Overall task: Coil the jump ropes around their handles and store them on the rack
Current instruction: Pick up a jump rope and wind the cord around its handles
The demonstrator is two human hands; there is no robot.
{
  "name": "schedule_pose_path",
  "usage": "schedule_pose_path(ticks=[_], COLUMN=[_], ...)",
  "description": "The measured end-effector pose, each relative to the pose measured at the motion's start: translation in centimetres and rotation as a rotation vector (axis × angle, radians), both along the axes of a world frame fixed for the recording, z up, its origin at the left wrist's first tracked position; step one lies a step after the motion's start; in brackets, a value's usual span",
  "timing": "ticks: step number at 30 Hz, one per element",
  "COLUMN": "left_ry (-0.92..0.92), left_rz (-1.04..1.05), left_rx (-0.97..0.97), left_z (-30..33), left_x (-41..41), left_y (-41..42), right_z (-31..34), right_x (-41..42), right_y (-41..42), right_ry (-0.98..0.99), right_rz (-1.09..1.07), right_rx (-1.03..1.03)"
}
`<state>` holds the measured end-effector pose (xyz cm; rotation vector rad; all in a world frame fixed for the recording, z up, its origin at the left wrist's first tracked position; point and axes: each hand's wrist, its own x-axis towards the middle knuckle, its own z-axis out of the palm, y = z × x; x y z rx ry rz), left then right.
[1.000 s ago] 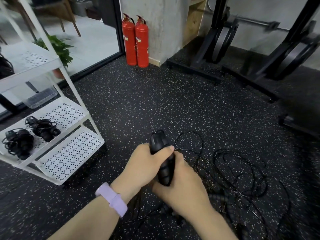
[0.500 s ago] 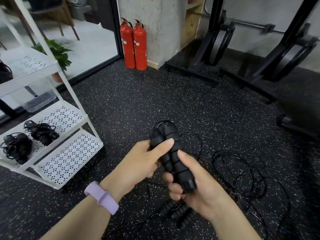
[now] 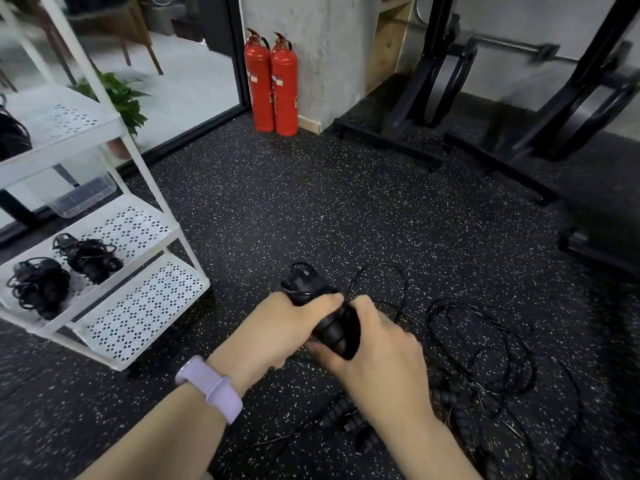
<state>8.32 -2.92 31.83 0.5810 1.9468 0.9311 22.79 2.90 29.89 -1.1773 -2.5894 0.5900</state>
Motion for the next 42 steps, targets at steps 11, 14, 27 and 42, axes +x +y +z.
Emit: schedule_pose_path(ticks=[11,14,27,42], left_ry=[-0.315,-0.292,-0.281,-0.228], left_rz=[-0.126,-0.157,-0.065,0.024], left_rx=[0.349,0.393,0.122,0.162], left_z=[0.7,1.0,0.2,0.0], left_x=[-1.8,-1.5,-1.7,-1.1], left_y=[-0.6,-0.4,-0.2,-0.1], right_z=[2.4,2.1,0.7,-0.6], right_x=[1.7,1.6,0.6,0.1], right_y=[2.9,2.8,2.8,1.4], right_ry=[0.574,0.671,0.699,0.269], right_rz=[0.091,0.200,-0.137,0.037], right_rx=[-1.814,-1.994,-1.163,-0.177])
